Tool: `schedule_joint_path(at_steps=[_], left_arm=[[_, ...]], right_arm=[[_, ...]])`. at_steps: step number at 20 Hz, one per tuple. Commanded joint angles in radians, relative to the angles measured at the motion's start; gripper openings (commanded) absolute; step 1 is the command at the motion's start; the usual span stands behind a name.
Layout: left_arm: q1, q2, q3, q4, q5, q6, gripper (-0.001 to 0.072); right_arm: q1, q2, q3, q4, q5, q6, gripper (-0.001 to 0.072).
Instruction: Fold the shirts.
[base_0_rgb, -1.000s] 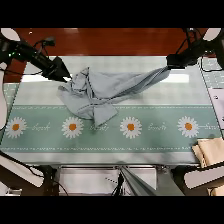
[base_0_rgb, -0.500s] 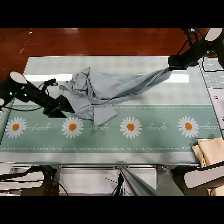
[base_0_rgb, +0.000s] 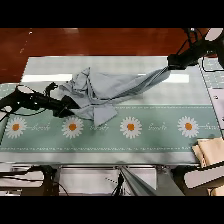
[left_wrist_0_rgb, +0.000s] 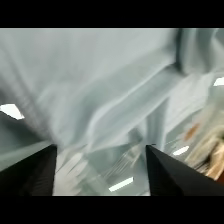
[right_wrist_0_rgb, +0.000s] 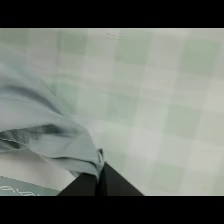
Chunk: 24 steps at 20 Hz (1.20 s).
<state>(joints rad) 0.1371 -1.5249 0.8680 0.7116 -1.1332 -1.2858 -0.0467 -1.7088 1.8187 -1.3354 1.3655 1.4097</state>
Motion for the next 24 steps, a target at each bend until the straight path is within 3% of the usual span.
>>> schedule_joint_path(at_steps=[1,3,4,7,9,17,22,24], left_arm=[[-0.008,-0.061,-0.006,-0.078,0.143,0.003,0.0377],[-0.006,-0.064,-0.005,-0.108,0.182,-0.011,0.0104],[-0.003,-0.061,0.006,-0.115,0.167,0.006,0.0029],[-0.004,-0.019,0.08,-0.115,0.013,0.108,0.0029],[-0.004,0.079,0.132,-0.115,-0.053,0.123,0.0028],[0.13,0.665,0.554,-0.113,-0.037,0.101,0.0028],[0.266,0.767,0.809,-0.073,-0.072,0.095,0.0029],[0.274,0.767,0.844,-0.023,-0.146,0.04,0.0029]], right_arm=[[0.0,-0.001,0.001,0.002,0.0,-0.001,0.0035],[0.0,-0.001,0.001,0.001,0.001,-0.001,0.0035],[0.0,-0.001,0.001,-0.002,0.003,-0.002,0.0036],[-0.002,0.0,0.001,-0.036,0.015,-0.001,0.0036],[-0.002,0.003,0.001,-0.096,0.046,0.002,0.0035],[-0.002,0.231,0.001,-0.192,0.048,0.018,0.0036],[-0.002,0.497,0.001,-0.22,0.036,0.033,0.0035],[-0.002,0.598,0.001,-0.22,0.034,0.035,0.0035]])
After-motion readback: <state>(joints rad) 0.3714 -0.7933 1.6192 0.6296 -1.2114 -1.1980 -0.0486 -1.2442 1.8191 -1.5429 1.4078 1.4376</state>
